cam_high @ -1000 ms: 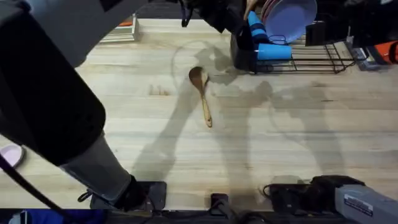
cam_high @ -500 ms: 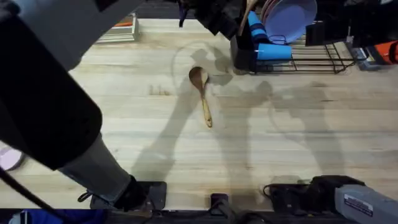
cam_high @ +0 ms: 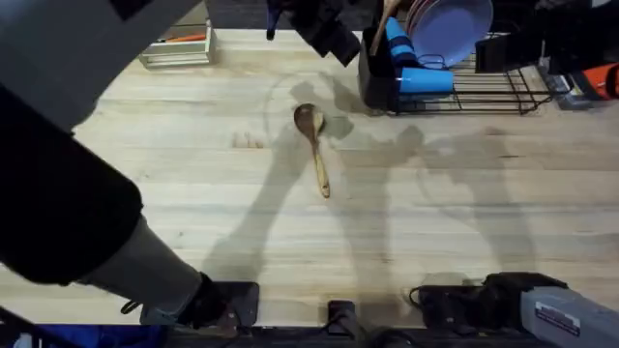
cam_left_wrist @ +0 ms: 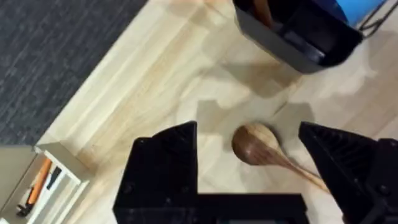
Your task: Pick up the spoon on the table one by one and put them onto the rack
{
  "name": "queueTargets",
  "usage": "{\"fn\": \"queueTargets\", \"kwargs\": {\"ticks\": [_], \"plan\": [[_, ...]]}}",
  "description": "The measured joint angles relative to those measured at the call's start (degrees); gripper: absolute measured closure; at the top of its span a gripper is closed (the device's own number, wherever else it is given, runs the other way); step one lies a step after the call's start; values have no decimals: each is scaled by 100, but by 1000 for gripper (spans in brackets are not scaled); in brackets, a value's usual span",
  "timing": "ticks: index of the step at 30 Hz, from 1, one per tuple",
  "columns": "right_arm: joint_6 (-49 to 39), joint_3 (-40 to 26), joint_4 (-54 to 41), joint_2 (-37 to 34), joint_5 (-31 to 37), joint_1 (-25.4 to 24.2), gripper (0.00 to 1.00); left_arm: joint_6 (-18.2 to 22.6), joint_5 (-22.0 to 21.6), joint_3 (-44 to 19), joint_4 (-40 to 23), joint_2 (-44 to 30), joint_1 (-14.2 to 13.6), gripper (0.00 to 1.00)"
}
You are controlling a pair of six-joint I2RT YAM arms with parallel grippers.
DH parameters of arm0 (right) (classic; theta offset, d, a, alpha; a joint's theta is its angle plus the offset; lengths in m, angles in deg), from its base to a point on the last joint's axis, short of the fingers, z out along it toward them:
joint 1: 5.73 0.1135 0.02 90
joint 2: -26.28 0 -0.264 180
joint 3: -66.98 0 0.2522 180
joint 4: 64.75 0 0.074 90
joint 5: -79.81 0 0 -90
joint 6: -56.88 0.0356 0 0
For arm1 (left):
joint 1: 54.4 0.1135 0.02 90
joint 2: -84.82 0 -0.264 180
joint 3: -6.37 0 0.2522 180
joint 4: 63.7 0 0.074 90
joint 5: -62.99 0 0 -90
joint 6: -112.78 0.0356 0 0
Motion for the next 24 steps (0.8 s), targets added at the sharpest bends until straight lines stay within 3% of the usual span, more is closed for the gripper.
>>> {"fn": "queueTargets", "kwargs": {"ticks": [9,12,19,24], "plan": [[-359,0,116,0,2,0,8,-2,-19,2,-774,291,210,6],[-456,0,153,0,2,0,8,-2,-16,229,-627,500,230,6],[-501,0,129,0,2,0,8,-2,-17,2210,459,1713,229,6],[-507,0,125,0,1,0,8,-70,-103,3669,996,3369,229,8]]}}
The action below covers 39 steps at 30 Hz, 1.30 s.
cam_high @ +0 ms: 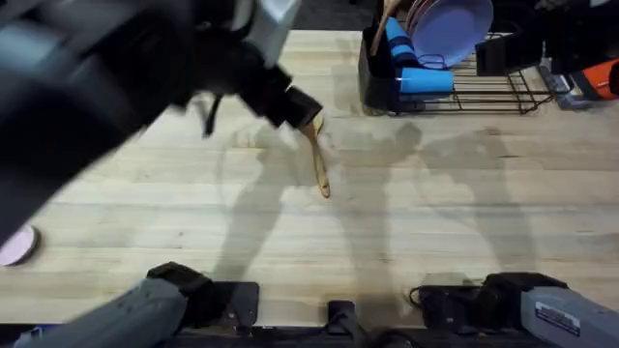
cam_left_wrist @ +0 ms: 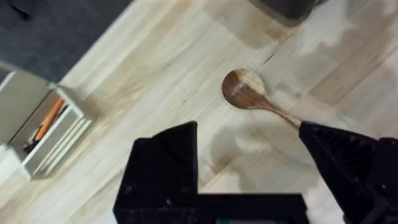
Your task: Pick up the spoon on the table one by one and put them onto the rack
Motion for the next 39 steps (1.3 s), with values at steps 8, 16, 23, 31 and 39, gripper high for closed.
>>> {"fn": "queueTargets", "kwargs": {"ticks": [8,16,23,31,39], "plan": [[-14,0,-13,0,-1,0,8,-919,-155,702,-710,1675,0,8],[-14,0,-141,0,-1,0,8,-2537,-186,807,-1604,1523,0,8],[-16,0,-434,0,-1,0,7,-4586,-184,810,-1616,1367,0,7],[-34,0,-437,0,-1,0,8,-5075,-179,810,-1606,1293,0,7],[-34,0,-437,0,-3,0,8,-5510,-175,810,-1446,923,0,7]]}}
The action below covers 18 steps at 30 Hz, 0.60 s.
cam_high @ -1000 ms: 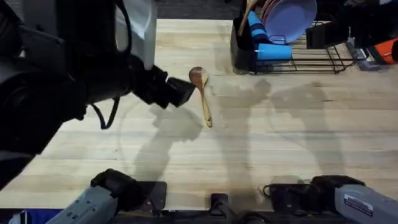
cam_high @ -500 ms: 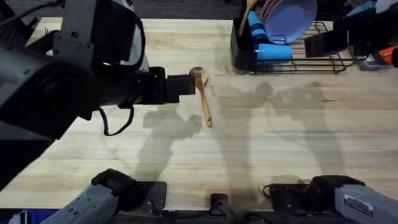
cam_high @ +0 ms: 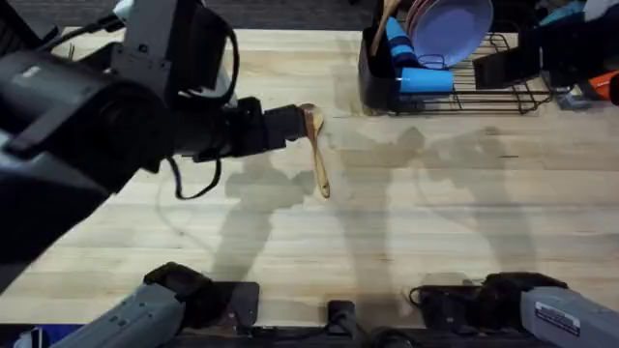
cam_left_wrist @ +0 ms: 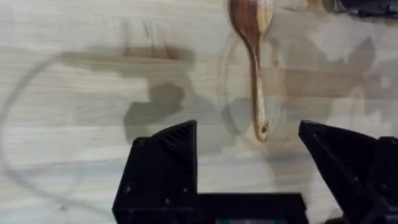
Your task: Pick up the spoon on the table one by one and put them onto the rack
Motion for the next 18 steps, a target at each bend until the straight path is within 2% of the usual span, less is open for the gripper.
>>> {"fn": "queueTargets", "kwargs": {"ticks": [5,12,18], "plan": [[0,0,0,-1,2,0,8,-113,2,0,380,-388,0,6],[0,0,0,0,1,0,8,-555,2,0,882,-1196,-20,6],[0,0,1,0,0,0,8,-704,-4,0,1498,-1718,-385,4]]}}
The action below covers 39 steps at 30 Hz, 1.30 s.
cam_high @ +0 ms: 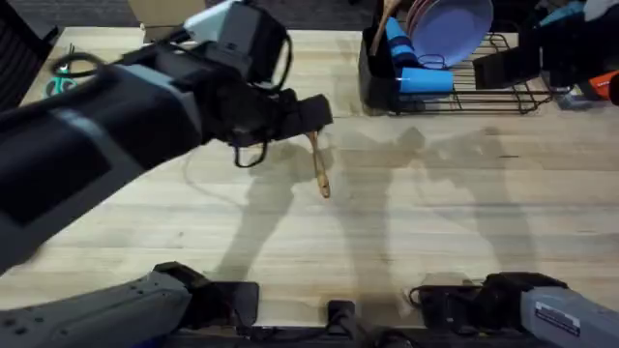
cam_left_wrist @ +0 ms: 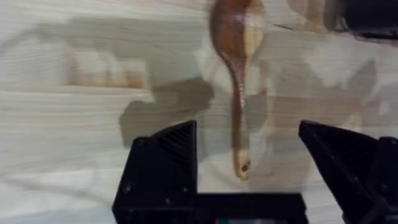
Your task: Pick up the spoon on the table one by one and put them onto the rack
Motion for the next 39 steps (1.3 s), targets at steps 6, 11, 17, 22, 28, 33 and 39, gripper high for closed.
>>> {"fn": "queueTargets", "kwargs": {"ticks": [6,11,17,22,28,33,39], "plan": [[0,0,-1,0,0,0,8,-183,-7,0,416,-284,-383,4],[0,0,1,0,2,0,8,-220,-285,0,520,-313,-622,4],[0,0,1,0,2,0,8,-240,-663,0,523,-313,-865,1],[0,0,1,0,2,0,8,-316,-912,-24,453,-313,-953,1],[0,0,1,0,0,0,8,-496,-1070,-231,199,-326,-957,1],[0,0,0,0,0,0,8,-599,-1189,-616,-114,-662,-1039,1],[0,0,0,0,2,0,8,-629,-1228,-1013,-248,-1326,-1229,1]]}}
